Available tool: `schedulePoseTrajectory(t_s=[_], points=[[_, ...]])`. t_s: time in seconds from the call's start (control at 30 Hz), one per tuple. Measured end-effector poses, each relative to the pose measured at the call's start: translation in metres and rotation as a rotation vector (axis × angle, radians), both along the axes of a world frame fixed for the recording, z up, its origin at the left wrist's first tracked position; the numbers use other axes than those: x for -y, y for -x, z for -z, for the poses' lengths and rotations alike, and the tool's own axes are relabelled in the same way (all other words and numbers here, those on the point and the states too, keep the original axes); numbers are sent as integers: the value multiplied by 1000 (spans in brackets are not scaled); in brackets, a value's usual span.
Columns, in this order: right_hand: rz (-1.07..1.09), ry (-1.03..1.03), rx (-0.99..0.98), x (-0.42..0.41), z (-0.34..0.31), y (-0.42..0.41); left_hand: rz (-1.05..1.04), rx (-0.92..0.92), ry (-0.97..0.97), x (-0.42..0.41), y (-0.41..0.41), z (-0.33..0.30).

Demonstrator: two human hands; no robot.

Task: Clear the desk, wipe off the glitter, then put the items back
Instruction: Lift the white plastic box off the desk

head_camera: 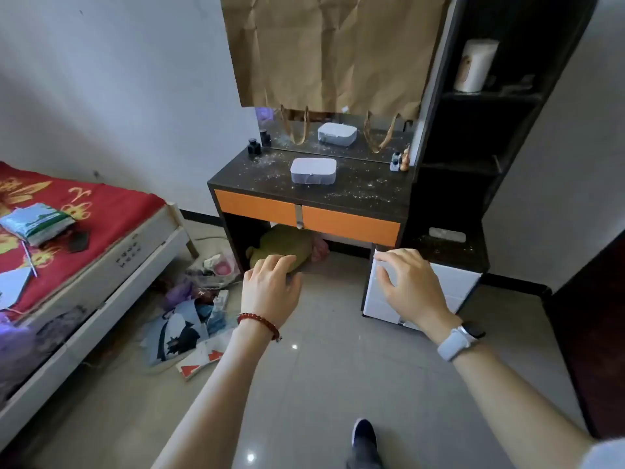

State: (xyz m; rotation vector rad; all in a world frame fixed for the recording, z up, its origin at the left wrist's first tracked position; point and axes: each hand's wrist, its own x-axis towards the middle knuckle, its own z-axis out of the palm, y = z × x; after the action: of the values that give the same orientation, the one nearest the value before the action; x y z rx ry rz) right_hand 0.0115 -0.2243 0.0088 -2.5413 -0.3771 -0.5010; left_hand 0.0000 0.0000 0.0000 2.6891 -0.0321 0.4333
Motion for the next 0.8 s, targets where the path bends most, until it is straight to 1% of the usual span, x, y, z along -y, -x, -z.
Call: schedulePoseTrajectory(t_s=[0.07, 0.17, 0.3, 0.37, 0.5, 0.63, 0.8], points=[[31, -31, -30, 2, 11, -36, -2, -23, 10, 4, -36, 11], [38, -28, -73, 6, 25, -109, -7, -71, -23, 12, -108, 19], [21, -11, -57, 10, 24, -210, -36, -102, -43, 25, -213, 6], [3, 9, -69, 7, 21, -252, -42, -117, -42, 29, -252, 1], [-29, 8, -125, -4, 26, -319, -75, -135, -23, 20, -309, 5], [-53, 51, -169, -17, 46, -373, -106, -234, -8, 0, -358, 27], [-37, 90, -278, -36, 75, -441, -129, -326, 15, -26, -435, 62]])
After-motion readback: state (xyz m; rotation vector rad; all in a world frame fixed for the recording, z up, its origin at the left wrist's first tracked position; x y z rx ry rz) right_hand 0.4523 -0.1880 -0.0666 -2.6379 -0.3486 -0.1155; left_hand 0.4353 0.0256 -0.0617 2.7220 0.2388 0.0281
